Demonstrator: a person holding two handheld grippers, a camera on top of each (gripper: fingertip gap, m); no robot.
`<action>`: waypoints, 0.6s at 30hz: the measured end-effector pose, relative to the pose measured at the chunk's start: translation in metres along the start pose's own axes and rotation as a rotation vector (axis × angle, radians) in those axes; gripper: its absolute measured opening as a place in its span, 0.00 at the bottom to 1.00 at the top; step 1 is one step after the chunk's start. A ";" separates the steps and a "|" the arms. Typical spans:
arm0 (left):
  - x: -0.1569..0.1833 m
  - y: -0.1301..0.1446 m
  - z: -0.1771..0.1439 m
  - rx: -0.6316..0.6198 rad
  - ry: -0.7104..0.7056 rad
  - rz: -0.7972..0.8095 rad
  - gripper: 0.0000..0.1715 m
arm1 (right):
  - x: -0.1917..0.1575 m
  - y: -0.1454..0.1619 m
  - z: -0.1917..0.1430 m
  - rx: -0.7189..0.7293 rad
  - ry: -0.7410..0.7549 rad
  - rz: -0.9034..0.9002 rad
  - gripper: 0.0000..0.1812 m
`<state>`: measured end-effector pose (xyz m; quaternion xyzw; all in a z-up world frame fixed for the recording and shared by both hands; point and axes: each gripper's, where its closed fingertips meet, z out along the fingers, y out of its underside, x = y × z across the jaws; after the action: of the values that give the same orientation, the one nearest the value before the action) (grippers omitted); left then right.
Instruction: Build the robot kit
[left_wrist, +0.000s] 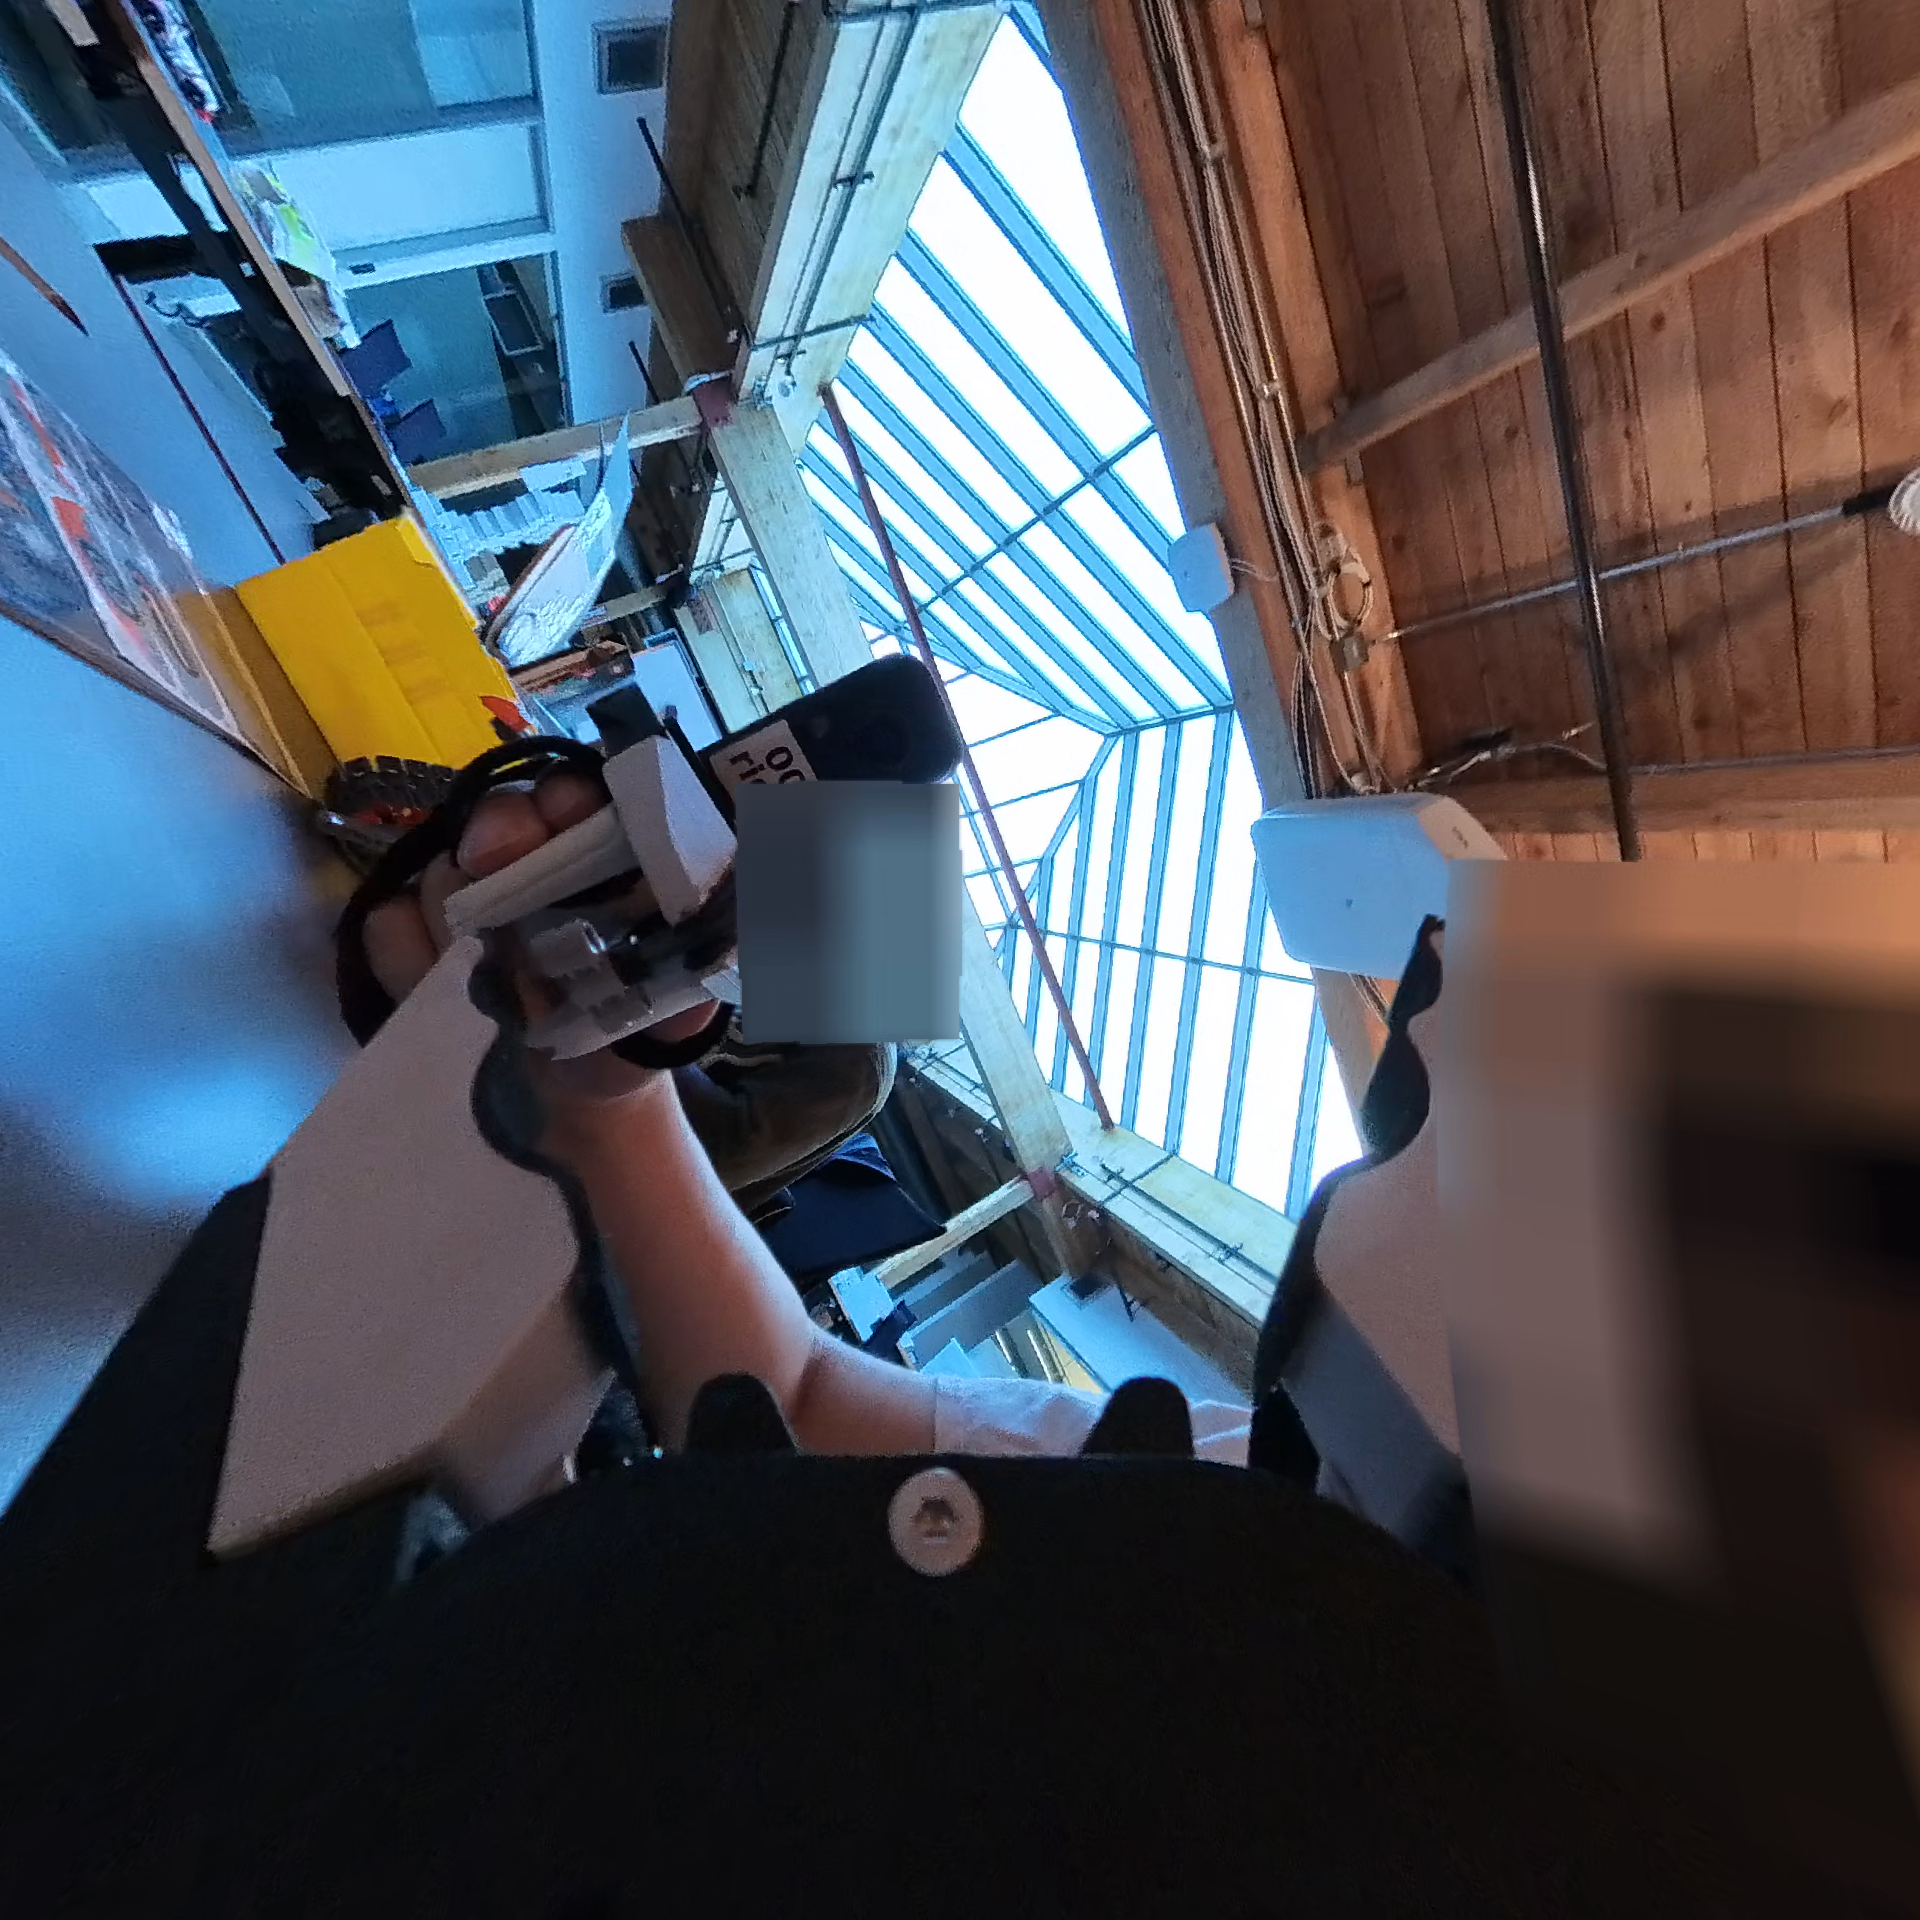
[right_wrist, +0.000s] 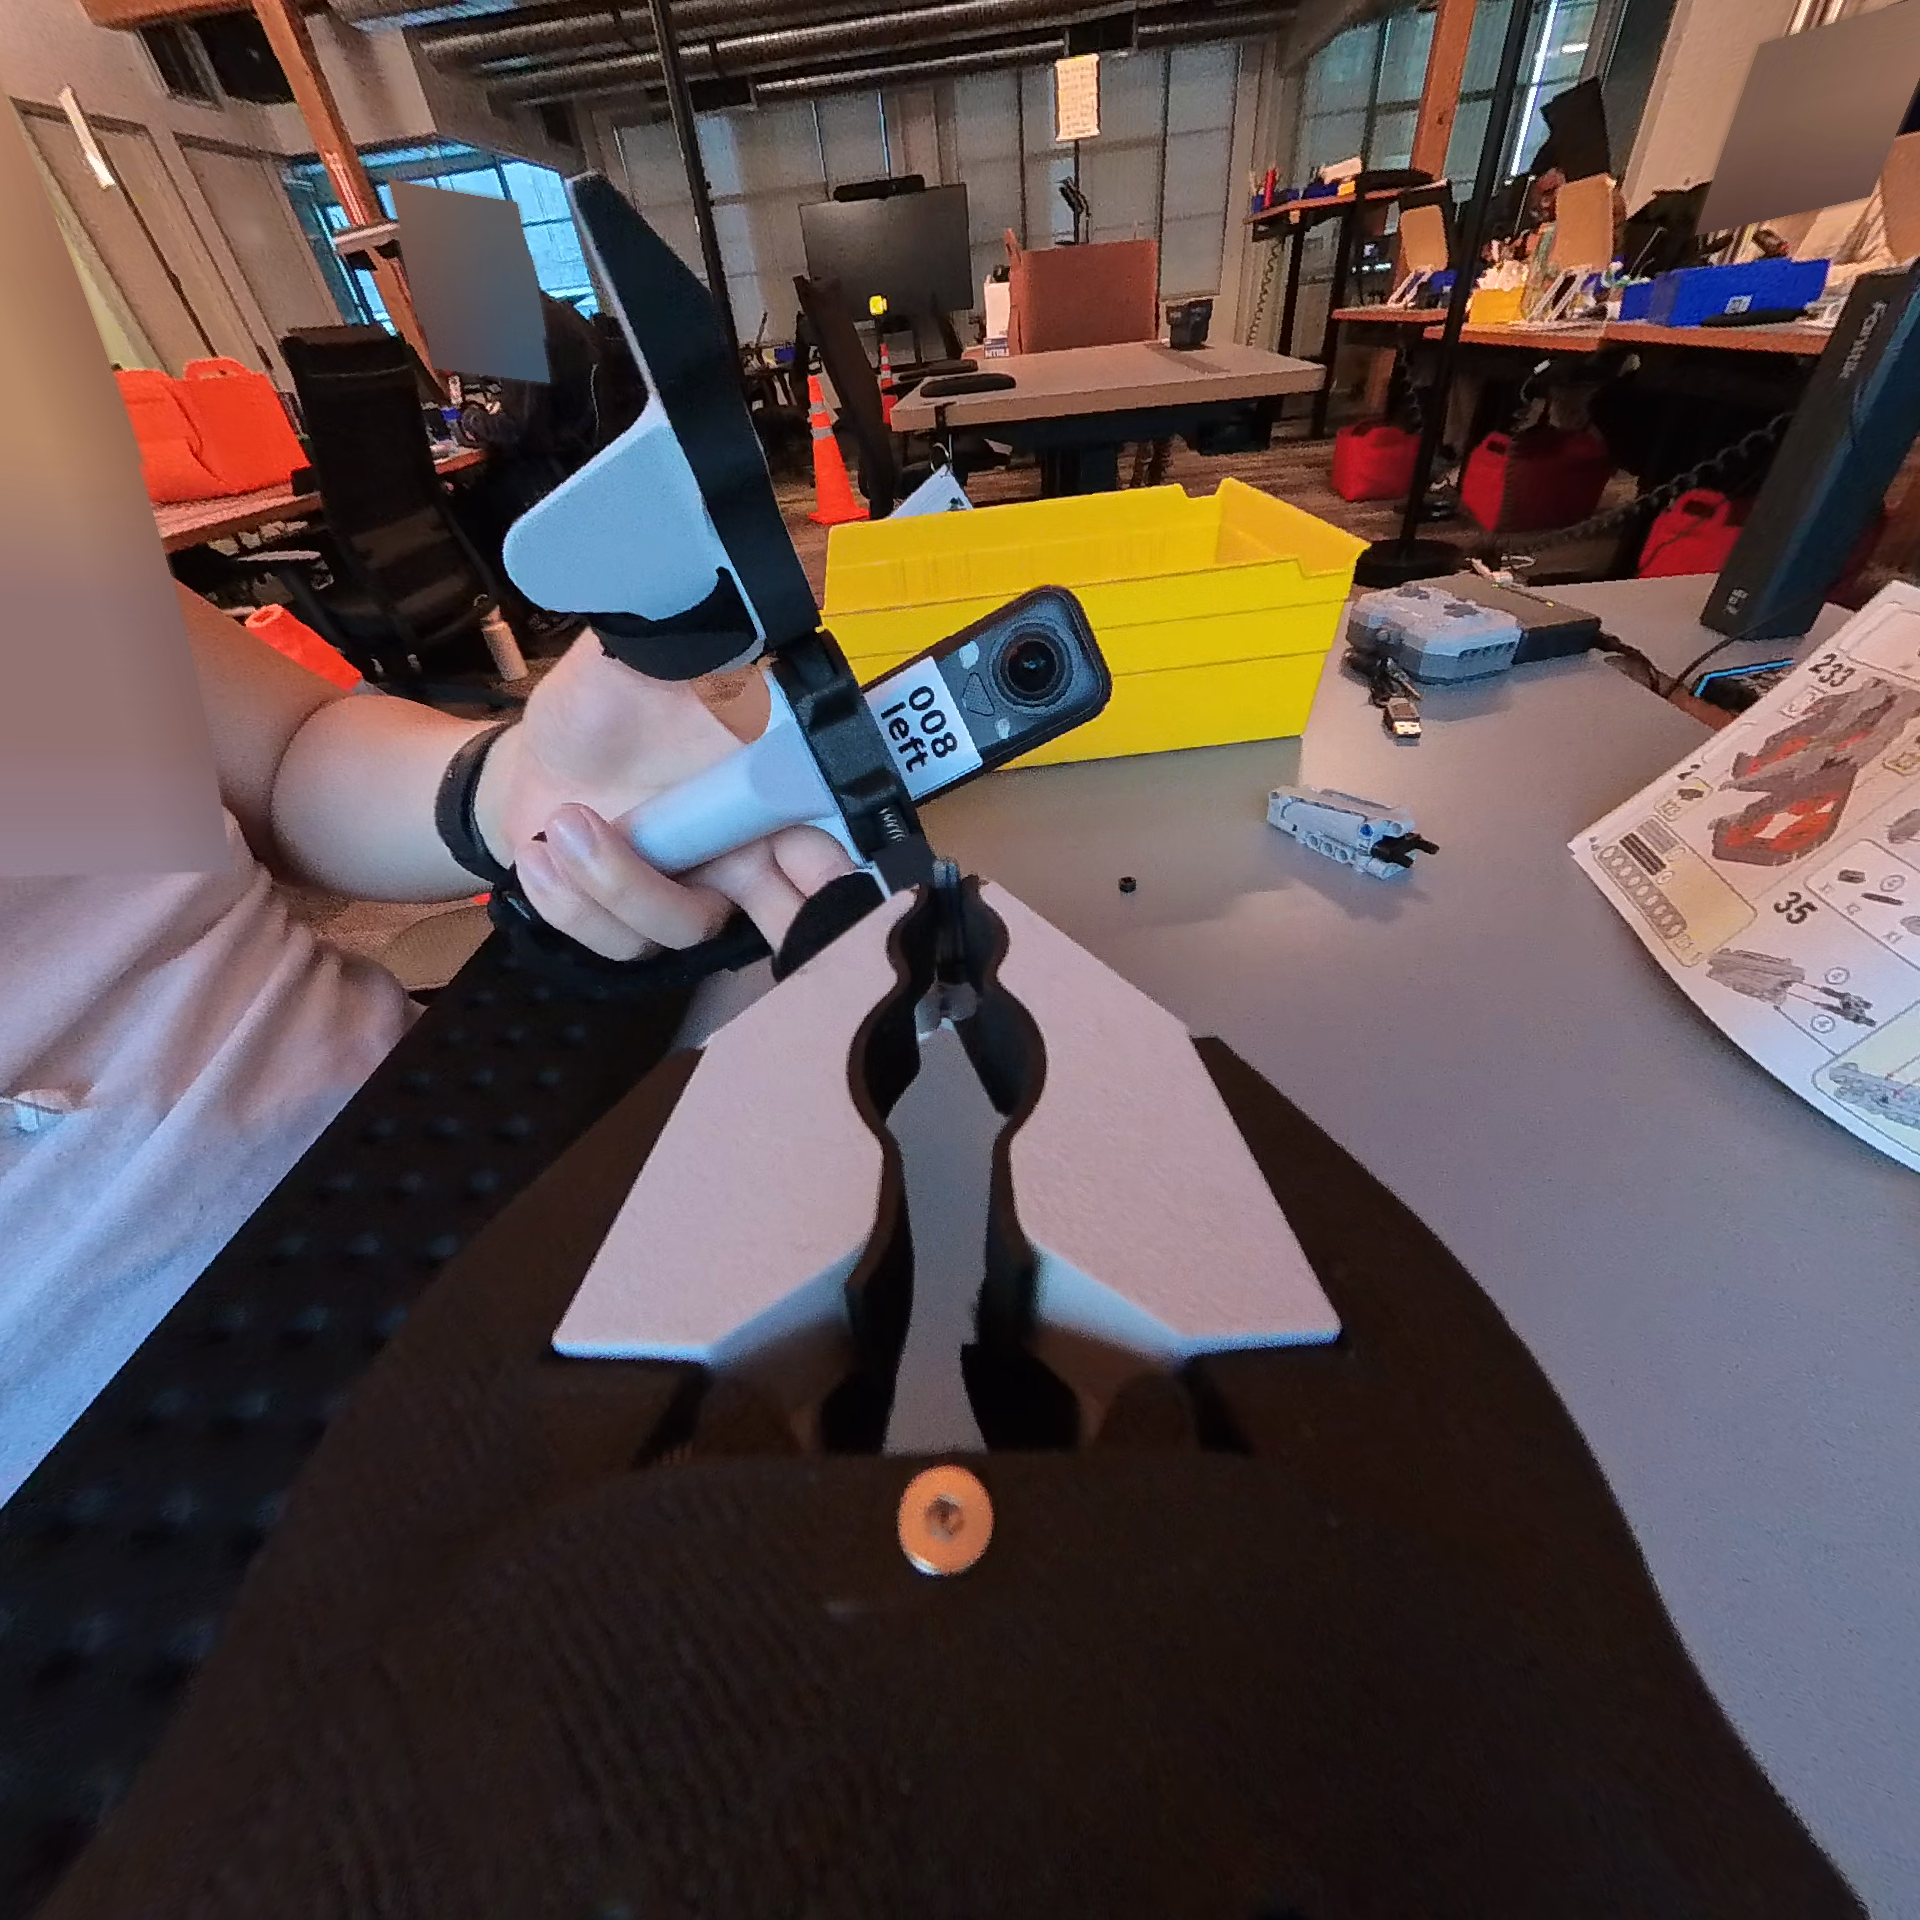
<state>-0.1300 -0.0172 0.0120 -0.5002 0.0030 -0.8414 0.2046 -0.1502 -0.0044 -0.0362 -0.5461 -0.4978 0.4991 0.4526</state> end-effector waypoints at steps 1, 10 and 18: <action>-0.001 -0.001 -0.001 0.007 -0.008 -0.007 0.92 | 0.001 0.001 0.000 -0.001 0.001 0.000 0.02; 0.005 -0.010 -0.002 0.071 0.043 -0.125 0.92 | 0.003 0.000 -0.002 0.025 -0.004 0.016 0.02; 0.006 -0.015 -0.004 0.104 0.072 -0.178 0.90 | 0.007 0.003 -0.004 0.016 0.007 0.016 0.04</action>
<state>-0.1411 -0.0067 0.0184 -0.4566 -0.0780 -0.8727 0.1544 -0.1459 0.0023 -0.0396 -0.5483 -0.4878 0.5046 0.4548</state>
